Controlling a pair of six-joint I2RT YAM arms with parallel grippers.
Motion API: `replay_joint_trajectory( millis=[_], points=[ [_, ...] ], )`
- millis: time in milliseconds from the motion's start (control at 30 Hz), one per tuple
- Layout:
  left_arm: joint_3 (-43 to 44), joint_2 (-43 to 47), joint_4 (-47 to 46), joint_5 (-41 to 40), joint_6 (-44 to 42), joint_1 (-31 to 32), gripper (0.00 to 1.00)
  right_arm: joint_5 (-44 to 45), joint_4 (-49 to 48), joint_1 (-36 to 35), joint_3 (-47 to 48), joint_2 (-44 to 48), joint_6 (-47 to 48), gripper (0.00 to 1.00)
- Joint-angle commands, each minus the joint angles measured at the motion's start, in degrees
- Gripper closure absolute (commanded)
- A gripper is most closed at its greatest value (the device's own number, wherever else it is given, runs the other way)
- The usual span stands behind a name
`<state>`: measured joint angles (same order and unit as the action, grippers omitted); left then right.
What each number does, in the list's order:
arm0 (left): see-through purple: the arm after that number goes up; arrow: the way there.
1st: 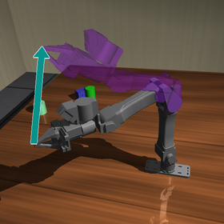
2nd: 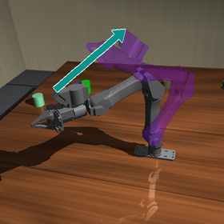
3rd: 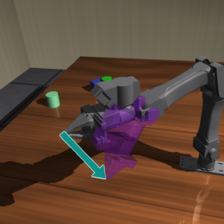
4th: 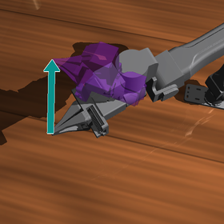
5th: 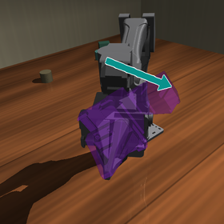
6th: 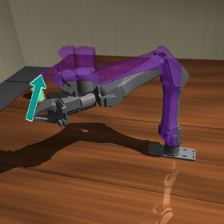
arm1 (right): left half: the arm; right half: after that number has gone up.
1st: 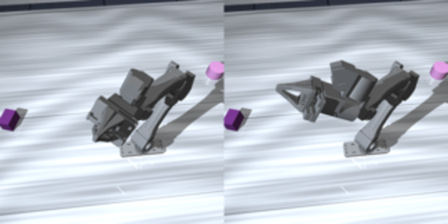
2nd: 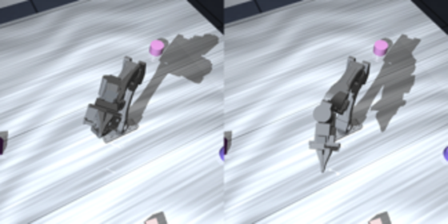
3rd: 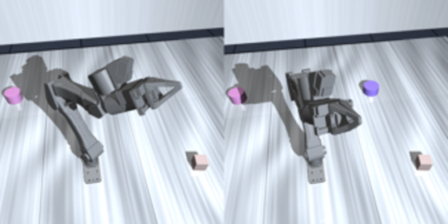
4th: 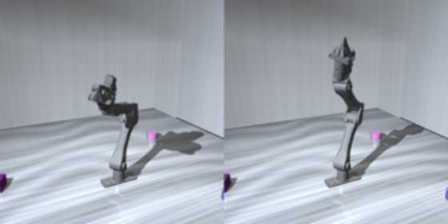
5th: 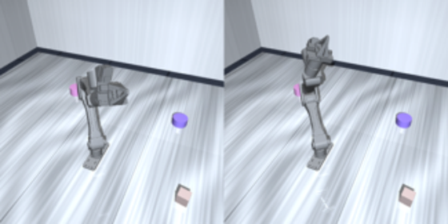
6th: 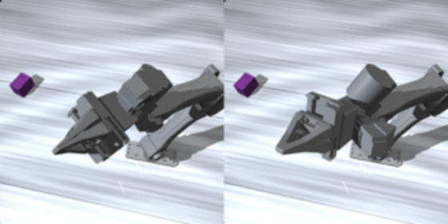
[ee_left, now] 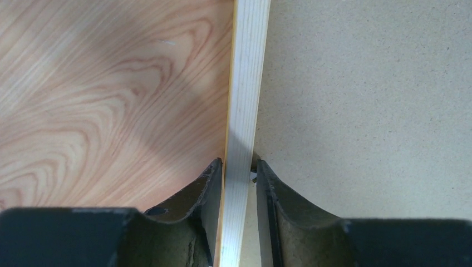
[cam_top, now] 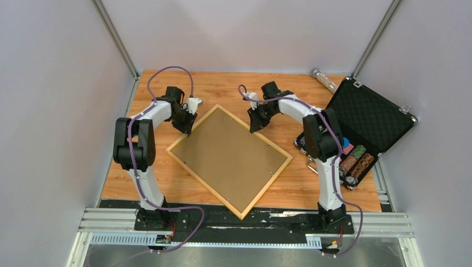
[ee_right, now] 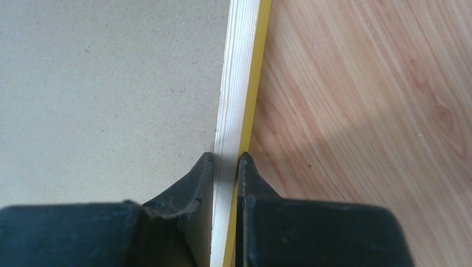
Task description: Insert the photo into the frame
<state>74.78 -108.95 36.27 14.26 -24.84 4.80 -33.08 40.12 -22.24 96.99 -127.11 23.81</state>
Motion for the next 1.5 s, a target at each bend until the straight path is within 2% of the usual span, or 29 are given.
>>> replay_joint_trajectory(
  millis=[0,67,433,567,700,1467],
  points=[
    [0.04,-1.72,8.89,-6.29,-2.46,-3.67,0.58,6.01,5.24,0.81,-3.11,-4.62,2.79,0.99],
    [1.01,-1.86,9.70,-5.08,-1.77,-4.43,0.53,6.01,5.25,0.78,-3.10,-4.58,2.82,0.99],
    [2.55,-1.90,10.93,-3.37,0.83,-4.62,0.42,5.88,5.24,0.78,-3.17,-4.62,2.81,0.99],
    [3.63,-2.56,11.97,-1.58,3.18,-6.70,0.30,5.75,5.28,0.80,-3.20,-4.69,2.79,0.99],
    [4.03,-2.33,11.88,-0.57,5.12,-7.31,0.23,5.75,5.24,0.78,-3.23,-4.76,2.75,0.99],
    [3.63,-0.29,8.09,4.25,10.54,-7.59,0.25,5.87,5.27,0.84,-3.13,-4.80,2.88,0.99]
  ],
)
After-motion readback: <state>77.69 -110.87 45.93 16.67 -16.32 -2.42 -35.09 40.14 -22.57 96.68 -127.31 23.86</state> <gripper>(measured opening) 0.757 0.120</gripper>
